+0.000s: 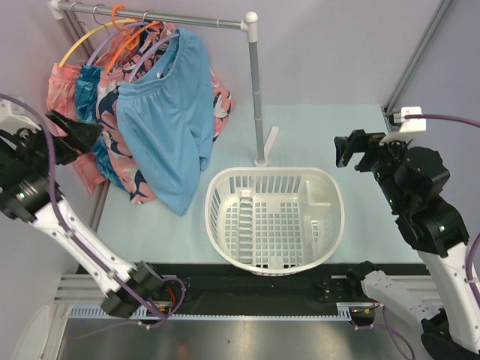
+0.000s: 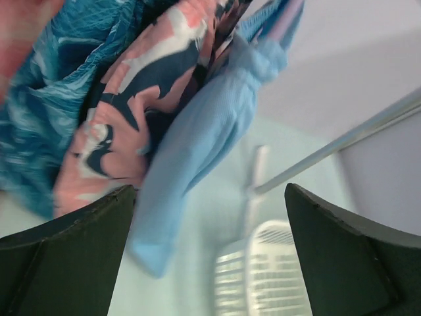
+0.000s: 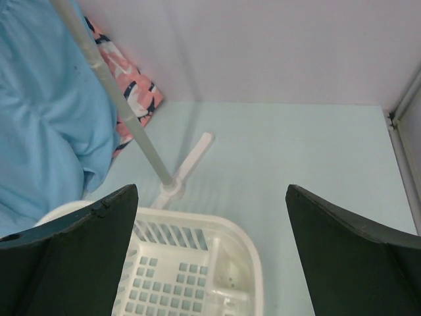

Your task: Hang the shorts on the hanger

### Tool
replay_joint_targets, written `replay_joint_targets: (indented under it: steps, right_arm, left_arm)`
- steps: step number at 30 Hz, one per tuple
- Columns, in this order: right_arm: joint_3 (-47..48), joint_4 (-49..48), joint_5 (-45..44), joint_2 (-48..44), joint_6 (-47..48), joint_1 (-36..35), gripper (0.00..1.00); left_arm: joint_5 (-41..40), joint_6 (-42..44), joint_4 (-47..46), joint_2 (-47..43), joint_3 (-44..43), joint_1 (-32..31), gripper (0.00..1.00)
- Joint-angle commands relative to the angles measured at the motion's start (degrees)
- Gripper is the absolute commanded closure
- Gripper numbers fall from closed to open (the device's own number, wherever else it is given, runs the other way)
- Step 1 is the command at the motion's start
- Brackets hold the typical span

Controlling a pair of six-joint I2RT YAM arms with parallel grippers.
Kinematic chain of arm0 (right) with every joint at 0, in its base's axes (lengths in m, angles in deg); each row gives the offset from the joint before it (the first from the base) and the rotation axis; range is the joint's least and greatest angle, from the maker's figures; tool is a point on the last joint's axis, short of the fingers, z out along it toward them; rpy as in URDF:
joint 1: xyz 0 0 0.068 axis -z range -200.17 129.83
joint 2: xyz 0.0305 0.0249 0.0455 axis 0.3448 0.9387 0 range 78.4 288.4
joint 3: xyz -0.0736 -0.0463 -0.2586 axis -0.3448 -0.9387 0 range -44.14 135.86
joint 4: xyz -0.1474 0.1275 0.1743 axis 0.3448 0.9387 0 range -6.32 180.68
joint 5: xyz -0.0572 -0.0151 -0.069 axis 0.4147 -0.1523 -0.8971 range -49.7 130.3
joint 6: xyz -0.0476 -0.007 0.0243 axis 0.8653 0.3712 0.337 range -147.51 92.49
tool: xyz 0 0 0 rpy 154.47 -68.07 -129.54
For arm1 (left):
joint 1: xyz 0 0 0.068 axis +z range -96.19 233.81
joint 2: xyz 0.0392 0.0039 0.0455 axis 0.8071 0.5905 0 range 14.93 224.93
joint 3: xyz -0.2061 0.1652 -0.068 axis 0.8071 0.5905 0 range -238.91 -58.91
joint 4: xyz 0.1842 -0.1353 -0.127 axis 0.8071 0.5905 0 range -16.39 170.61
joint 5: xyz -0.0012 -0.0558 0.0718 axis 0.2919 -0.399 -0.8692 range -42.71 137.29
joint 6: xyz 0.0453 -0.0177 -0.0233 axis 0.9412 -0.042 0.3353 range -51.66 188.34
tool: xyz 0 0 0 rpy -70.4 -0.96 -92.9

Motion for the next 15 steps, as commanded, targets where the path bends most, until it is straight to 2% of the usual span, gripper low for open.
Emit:
replay_joint_targets:
  steps: [1, 2, 3, 5, 6, 8, 9, 11, 12, 13, 15]
  right_arm:
    - [-2.4, 5.4, 1.6, -4.3, 0.6, 2.1, 0.00]
    - [-2.9, 6.0, 2.2, -4.9, 0.4, 3.2, 0.00]
    - [-3.9, 7.1, 3.7, -5.4, 0.3, 3.6, 0.00]
    - [-5.0, 8.1, 4.9, -6.8, -0.6, 4.7, 0.00]
    - [-5.9, 8.3, 6.6, -7.0, -0.7, 5.2, 0.00]
    - [-6.4, 9.3, 7.9, -7.4, -0.9, 5.6, 0.00]
    - [-6.7, 9.6, 8.7, -7.6, -0.9, 6.1, 0.00]
    - [-7.3, 9.7, 9.7, -7.9, -0.7, 6.5, 0.00]
    - [-7.6, 9.7, 10.1, -8.0, -0.6, 6.9, 0.00]
    - [-8.4, 9.8, 10.6, -8.1, -0.6, 7.2, 0.00]
    - [-9.1, 10.1, 11.9, -8.1, -0.1, 7.6, 0.00]
  left_arm:
    - [-8.3, 31.4, 15.7, -11.0, -3.6, -4.0, 0.00]
    - [-10.1, 33.4, 16.4, -13.6, -2.8, -5.8, 0.00]
    - [-15.6, 35.6, 17.8, -14.4, -0.9, -10.8, 0.00]
    - [-21.0, 36.0, 20.2, -14.1, 1.1, -17.1, 0.00]
    - [-24.9, 35.7, 20.9, -13.6, 1.5, -23.7, 0.00]
    - [-27.7, 33.1, 19.9, -12.5, 3.0, -29.7, 0.00]
    - [-29.1, 31.8, 18.7, -12.4, 3.5, -36.6, 0.00]
    - [-37.5, 28.5, 15.8, -11.7, 4.0, -45.7, 0.00]
    - [-41.1, 27.8, 15.2, -10.1, 3.9, -55.3, 0.00]
    - [-45.5, 27.5, 14.7, -9.4, 4.1, -59.7, 0.00]
    - [-46.5, 28.3, 13.6, -6.6, 4.8, -64.8, 0.00]
